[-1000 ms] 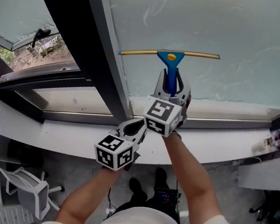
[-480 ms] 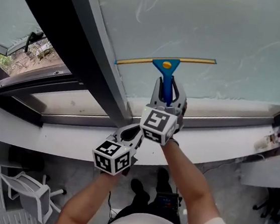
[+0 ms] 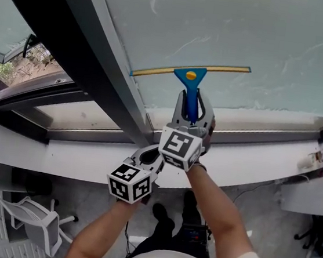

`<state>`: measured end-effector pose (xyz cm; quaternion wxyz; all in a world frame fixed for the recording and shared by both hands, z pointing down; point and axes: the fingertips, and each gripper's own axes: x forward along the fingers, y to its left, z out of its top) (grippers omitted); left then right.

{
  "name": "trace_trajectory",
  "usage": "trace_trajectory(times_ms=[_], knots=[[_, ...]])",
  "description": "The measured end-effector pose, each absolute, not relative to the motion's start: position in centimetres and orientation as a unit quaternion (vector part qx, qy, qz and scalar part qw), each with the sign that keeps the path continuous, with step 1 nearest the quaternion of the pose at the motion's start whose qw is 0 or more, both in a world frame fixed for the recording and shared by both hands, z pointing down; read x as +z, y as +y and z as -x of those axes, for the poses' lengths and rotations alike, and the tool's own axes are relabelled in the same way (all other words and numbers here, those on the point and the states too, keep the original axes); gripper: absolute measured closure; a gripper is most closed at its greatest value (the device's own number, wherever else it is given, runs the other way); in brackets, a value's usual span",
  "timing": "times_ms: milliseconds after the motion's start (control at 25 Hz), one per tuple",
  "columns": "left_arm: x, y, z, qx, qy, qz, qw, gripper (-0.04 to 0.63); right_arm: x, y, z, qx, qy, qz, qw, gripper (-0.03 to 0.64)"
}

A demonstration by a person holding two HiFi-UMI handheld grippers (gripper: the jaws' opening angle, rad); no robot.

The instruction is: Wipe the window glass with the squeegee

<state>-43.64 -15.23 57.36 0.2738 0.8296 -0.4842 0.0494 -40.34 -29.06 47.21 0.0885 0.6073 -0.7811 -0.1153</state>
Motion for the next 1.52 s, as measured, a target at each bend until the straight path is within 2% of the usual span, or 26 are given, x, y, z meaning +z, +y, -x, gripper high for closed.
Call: trace_trajectory(times_ms=[1520], knots=[[65.4, -13.2, 44.7, 0.072, -0.483, -0.818, 0.303, 0.561, 59.8, -28.8, 40.3, -0.085, -0.781, -0.607, 0.120, 0.462]])
